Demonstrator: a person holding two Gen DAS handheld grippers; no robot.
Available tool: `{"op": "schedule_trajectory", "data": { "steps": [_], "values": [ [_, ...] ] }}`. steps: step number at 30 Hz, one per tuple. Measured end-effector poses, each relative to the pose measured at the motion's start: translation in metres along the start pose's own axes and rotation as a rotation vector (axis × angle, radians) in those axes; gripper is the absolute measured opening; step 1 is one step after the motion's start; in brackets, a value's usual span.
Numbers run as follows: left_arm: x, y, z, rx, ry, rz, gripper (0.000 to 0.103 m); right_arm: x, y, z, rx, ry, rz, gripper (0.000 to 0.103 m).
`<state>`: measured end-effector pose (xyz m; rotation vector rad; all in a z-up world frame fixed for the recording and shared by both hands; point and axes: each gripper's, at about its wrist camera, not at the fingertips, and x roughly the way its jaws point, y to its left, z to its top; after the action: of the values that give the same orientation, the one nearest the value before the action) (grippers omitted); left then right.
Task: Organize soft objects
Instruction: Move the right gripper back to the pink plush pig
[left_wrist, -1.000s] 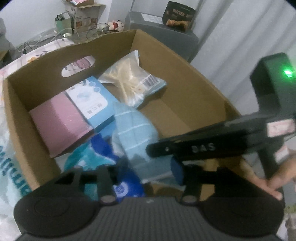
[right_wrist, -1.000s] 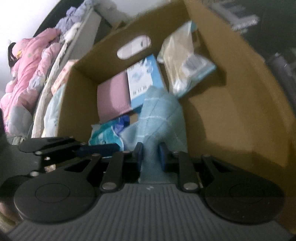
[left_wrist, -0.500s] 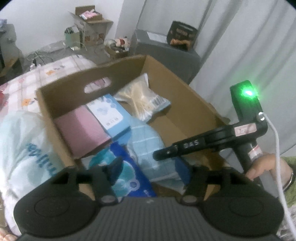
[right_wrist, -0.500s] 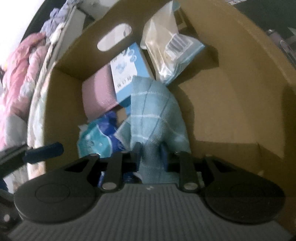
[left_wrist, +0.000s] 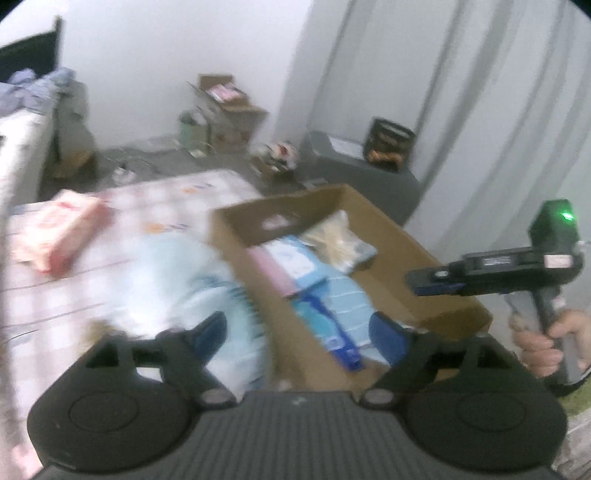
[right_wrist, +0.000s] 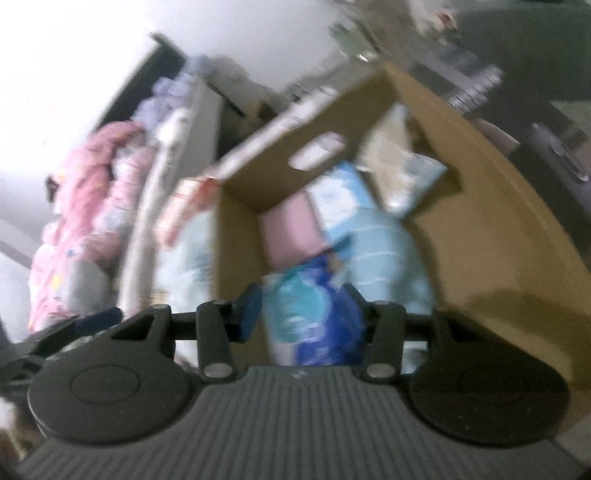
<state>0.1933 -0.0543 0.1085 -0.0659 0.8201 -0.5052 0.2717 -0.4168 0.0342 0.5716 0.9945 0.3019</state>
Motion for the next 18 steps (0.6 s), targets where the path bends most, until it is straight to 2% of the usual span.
{"op": "schedule_trajectory", "data": {
  "steps": [3, 6, 12, 18],
  "values": [
    [-0.040, 0.026, -0.021, -0.039, -0.068, 0.071, 0.090, -0.015, 0.033, -0.018, -0.054, -0.040, 0.076, 0.052],
    [-0.073, 0.053, -0.041, -0.087, -0.118, 0.153, 0.092, -0.015, 0.070, -0.035, -0.112, -0.033, 0.156, 0.055],
    [-0.106, 0.093, -0.081, -0.145, -0.137, 0.287, 0.092, 0.023, 0.144, -0.063, -0.220, 0.062, 0.262, 0.062],
    [-0.112, 0.121, -0.126, -0.211, -0.125, 0.340, 0.092, 0.086, 0.203, -0.089, -0.260, 0.211, 0.326, 0.063]
  ]
}}
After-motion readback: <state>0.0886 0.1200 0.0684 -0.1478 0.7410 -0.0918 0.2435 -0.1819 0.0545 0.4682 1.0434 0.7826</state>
